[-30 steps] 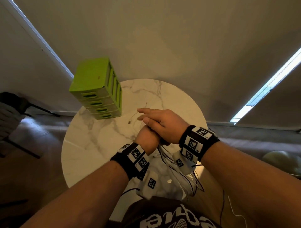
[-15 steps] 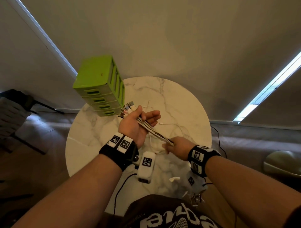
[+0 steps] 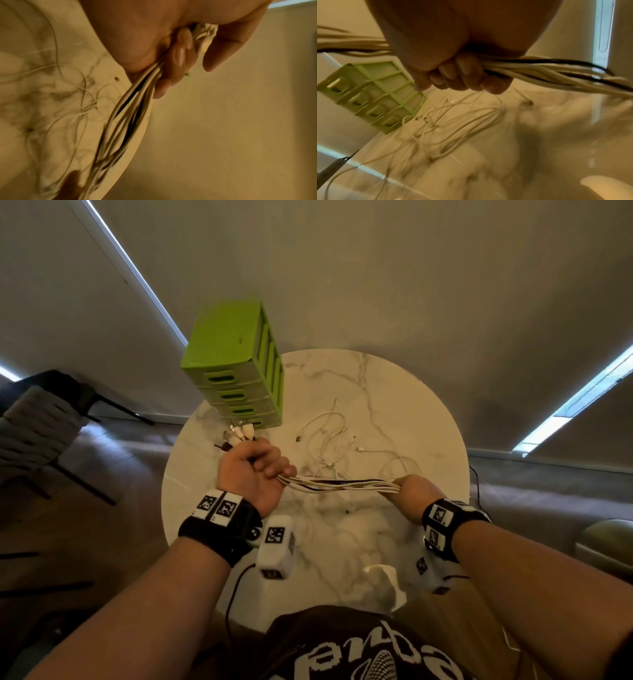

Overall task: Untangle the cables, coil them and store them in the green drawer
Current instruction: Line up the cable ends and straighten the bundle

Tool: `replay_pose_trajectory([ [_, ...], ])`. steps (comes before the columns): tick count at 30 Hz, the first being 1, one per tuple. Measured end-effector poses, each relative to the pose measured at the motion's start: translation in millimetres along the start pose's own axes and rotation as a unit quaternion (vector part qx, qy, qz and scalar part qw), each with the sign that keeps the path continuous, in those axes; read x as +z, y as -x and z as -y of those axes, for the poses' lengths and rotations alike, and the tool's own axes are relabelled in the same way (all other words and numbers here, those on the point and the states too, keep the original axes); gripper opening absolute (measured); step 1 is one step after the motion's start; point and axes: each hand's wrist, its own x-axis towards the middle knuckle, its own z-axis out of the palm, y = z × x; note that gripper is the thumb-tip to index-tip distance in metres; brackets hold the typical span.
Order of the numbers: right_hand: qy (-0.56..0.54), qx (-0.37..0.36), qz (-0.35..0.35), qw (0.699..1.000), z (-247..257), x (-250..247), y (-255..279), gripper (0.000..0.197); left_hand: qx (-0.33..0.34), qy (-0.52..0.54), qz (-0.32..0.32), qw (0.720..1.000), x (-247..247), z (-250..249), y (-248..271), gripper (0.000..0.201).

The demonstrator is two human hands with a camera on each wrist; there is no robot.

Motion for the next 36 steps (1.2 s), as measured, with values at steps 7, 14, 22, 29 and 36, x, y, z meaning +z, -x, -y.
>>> replay_pose_trajectory([
  [7,0.009,0.018,0.021,1.000,39,23,-4,0.059,-0.008,0.056,0.016,0.998,-46,-36,-27,0.006],
  [14,-0.056,0.052,0.082,0.994,71,42,7,0.061,-0.024,0.040,0.011,0.999,-73,-66,-36,0.025],
  [22,-0.055,0.070,0.034,0.995,95,84,14,0.054,-0.068,0.045,-0.047,0.996,-112,-100,-64,0.024],
  [29,0.106,0.040,0.102,0.988,90,94,16,0.047,-0.026,0.039,-0.102,0.994,-129,-134,-90,0.035],
  [36,0.163,0.057,0.142,0.975,99,48,-18,0.054,-0.046,-0.044,-0.157,0.985,-129,-121,-103,0.045],
])
